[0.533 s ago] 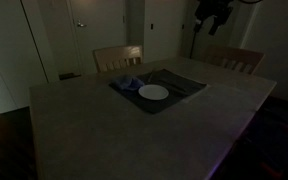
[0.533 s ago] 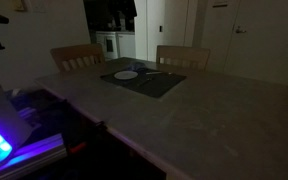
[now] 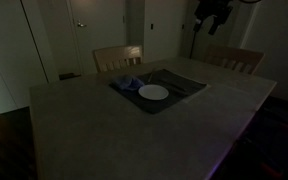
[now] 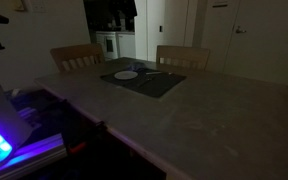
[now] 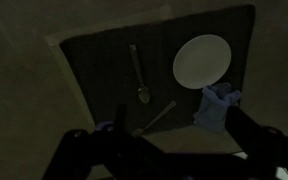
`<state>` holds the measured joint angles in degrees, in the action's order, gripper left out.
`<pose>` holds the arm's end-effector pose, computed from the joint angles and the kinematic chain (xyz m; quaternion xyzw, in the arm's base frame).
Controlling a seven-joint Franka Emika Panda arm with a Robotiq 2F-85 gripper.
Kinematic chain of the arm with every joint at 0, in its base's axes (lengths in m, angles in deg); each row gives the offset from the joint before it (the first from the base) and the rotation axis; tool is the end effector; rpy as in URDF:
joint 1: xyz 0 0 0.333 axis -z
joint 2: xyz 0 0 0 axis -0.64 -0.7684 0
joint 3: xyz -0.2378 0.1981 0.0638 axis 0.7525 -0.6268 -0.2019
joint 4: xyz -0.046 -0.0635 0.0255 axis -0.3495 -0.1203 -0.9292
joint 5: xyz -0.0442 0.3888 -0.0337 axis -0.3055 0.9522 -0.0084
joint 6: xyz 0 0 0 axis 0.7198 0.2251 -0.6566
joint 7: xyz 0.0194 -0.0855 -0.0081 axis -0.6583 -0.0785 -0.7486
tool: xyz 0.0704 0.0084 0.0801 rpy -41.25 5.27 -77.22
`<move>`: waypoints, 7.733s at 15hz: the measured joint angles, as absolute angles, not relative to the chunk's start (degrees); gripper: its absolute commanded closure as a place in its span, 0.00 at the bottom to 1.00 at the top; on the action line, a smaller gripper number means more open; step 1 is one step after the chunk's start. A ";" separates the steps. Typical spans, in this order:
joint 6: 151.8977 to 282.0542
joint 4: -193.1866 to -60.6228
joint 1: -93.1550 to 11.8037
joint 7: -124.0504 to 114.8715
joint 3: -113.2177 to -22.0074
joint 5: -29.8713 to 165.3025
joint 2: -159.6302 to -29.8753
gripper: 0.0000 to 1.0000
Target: Wipe the plate with the blue towel.
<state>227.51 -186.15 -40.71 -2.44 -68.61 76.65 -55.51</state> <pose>0.4181 -0.0158 0.4009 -0.9861 0.0765 -0.1401 0.0464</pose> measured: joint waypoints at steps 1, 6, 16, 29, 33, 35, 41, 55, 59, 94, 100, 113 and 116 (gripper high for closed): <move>227.49 -186.07 -40.73 -2.40 -68.61 76.65 -55.58 0.00; 227.31 -184.97 -41.11 -1.94 -68.61 76.67 -57.25 0.00; 224.90 -178.81 -41.50 2.66 -68.61 79.89 -65.84 0.00; 216.80 -165.11 -41.50 5.65 -69.68 80.06 -78.01 0.00; 214.00 -159.99 -41.49 6.18 -70.48 80.06 -82.47 0.00; 213.43 -157.50 -41.49 6.55 -70.90 80.06 -84.67 0.00; 212.48 -150.19 -41.44 7.54 -72.34 80.10 -91.93 0.00; 206.15 -129.12 -41.44 10.00 -76.45 79.91 -111.33 0.00; 205.31 -123.74 -41.71 10.74 -77.57 79.27 -116.58 0.00; 205.94 -105.27 -46.50 5.13 -76.61 71.78 -132.83 0.98; 204.80 -103.21 -46.33 5.13 -76.61 71.80 -134.04 0.99; 194.23 -101.69 -46.25 5.60 -78.96 72.52 -130.00 0.99; 192.70 -103.02 -46.03 5.52 -78.96 72.55 -127.61 0.99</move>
<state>192.70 -103.02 -46.03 5.52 -78.96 72.55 -127.61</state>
